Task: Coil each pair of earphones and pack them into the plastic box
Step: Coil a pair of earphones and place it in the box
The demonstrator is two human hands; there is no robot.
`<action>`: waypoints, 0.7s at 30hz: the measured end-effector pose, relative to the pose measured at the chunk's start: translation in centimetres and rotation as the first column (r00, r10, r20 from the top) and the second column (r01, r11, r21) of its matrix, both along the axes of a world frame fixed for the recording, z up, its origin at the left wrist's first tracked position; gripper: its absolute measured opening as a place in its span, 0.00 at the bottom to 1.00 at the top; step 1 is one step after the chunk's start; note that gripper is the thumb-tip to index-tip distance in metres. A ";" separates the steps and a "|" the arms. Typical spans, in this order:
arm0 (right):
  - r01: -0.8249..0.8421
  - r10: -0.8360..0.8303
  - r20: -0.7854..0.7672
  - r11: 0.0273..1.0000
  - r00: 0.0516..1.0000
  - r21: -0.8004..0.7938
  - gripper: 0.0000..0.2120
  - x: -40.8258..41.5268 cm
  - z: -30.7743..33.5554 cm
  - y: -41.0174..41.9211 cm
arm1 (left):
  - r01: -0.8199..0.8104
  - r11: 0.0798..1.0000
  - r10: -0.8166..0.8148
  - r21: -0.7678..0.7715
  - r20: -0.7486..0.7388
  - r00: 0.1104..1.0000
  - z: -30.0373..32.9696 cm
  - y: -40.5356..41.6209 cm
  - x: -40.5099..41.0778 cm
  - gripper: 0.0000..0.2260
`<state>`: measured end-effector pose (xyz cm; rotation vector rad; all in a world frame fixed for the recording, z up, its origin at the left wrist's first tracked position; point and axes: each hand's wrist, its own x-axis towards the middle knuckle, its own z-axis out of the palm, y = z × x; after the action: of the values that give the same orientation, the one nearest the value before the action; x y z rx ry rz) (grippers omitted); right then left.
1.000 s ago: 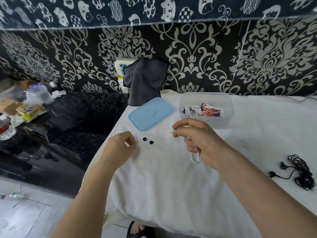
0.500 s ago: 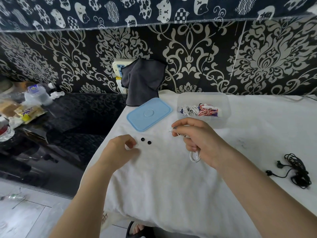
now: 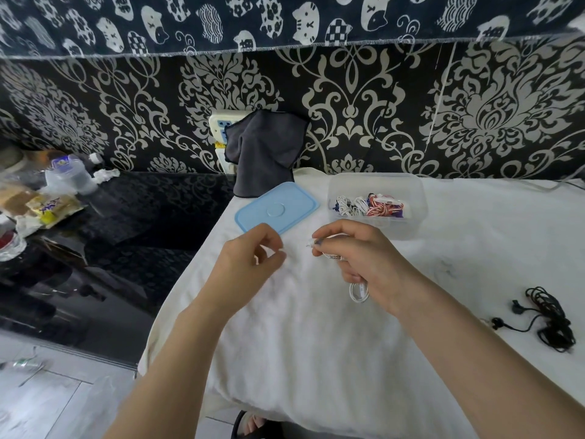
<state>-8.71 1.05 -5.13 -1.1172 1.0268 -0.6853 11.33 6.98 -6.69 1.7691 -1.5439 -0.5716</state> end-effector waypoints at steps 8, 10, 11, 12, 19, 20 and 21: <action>-0.019 0.016 -0.034 0.995 0.999 -0.094 0.05 -0.2 0.2 0.3 | 0.092 0.995 -0.095 -0.045 -0.060 0.994 1.8 0.1 -3.1 0.06; -0.018 0.013 -0.053 0.994 0.998 -0.111 0.05 -0.3 0.2 0.2 | 0.090 0.995 -0.094 -0.051 -0.073 0.993 1.9 0.1 -3.3 0.06; -0.017 0.010 -0.061 0.993 0.998 -0.117 0.04 -0.3 0.2 0.2 | 0.089 0.995 -0.093 -0.055 -0.075 0.993 2.0 0.0 -3.4 0.06; -0.013 0.005 -0.065 0.993 0.998 -0.121 0.04 -0.3 0.1 0.1 | 0.087 0.994 -0.092 -0.062 -0.076 0.993 2.0 0.0 -3.5 0.06; 0.010 -0.019 -0.064 0.990 0.998 -0.139 0.05 -0.6 0.0 -0.1 | 0.095 0.993 -0.101 -0.077 -0.079 0.992 2.3 -0.2 -3.6 0.07; 0.013 -0.022 -0.065 0.990 0.998 -0.139 0.05 -0.6 0.0 -0.1 | 0.102 0.992 -0.108 -0.076 -0.076 0.991 2.2 -0.2 -3.6 0.07; 0.015 -0.024 -0.064 0.991 0.998 -0.135 0.05 -0.6 0.0 -0.1 | 0.107 0.991 -0.113 -0.080 -0.075 0.991 2.3 -0.2 -3.6 0.08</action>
<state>-9.31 0.95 -5.12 -1.2549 1.0601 -0.7466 7.75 6.81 -4.43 1.5940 -1.5940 -0.6216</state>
